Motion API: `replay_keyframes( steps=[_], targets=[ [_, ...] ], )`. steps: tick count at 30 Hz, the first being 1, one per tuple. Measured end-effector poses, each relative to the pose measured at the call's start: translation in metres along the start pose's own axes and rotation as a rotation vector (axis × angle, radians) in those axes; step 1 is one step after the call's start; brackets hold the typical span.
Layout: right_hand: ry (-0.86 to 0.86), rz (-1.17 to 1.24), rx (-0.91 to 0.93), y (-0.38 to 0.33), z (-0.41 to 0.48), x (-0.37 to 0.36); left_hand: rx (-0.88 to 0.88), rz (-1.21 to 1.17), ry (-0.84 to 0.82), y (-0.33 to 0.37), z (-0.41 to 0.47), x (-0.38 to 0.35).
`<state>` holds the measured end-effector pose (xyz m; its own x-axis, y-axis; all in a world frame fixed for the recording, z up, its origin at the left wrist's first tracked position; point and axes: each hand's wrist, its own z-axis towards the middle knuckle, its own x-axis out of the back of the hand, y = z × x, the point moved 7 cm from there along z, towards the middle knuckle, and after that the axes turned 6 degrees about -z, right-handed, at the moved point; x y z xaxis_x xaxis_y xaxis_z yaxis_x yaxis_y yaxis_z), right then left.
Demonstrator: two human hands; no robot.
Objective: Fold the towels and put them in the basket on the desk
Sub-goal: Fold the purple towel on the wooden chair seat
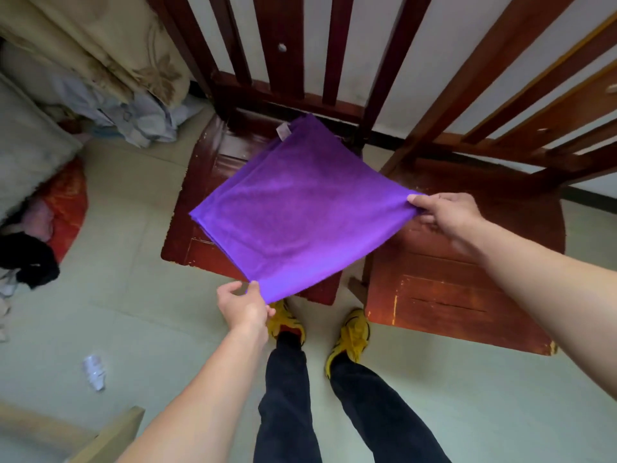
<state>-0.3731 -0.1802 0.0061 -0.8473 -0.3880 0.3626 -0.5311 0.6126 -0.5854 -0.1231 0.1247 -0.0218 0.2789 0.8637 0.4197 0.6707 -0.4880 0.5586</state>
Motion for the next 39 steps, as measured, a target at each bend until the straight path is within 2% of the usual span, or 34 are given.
replay_keyframes(
  steps=[5, 10, 15, 23, 29, 34, 39],
  targets=[
    [-0.044, 0.134, -0.007, -0.054, -0.034, -0.008, -0.111, -0.042, -0.038, 0.103, 0.000, 0.025],
    [-0.105, 0.295, -0.054, -0.110, -0.056, -0.028, -0.091, -0.148, -0.170, 0.203, -0.007, 0.028],
    [-0.069, 0.440, -0.016, -0.164, -0.077, -0.036, -0.095, -0.318, -0.292, 0.287, -0.007, 0.024],
    [0.053, 0.519, 0.025, -0.218, -0.137, -0.019, -0.215, -0.236, -0.389, 0.380, -0.032, 0.039],
    [0.119, 0.469, -0.032, -0.196, -0.168, -0.016, -0.163, -0.043, -0.399, 0.379, -0.019, 0.045],
    [0.142, 0.431, -0.169, -0.112, -0.171, -0.038, -0.135, 0.115, -0.390, 0.313, 0.014, 0.057],
    [0.126, 0.330, -0.399, 0.006, -0.172, -0.077, 0.018, 0.198, -0.367, 0.216, 0.067, 0.081]
  ],
)
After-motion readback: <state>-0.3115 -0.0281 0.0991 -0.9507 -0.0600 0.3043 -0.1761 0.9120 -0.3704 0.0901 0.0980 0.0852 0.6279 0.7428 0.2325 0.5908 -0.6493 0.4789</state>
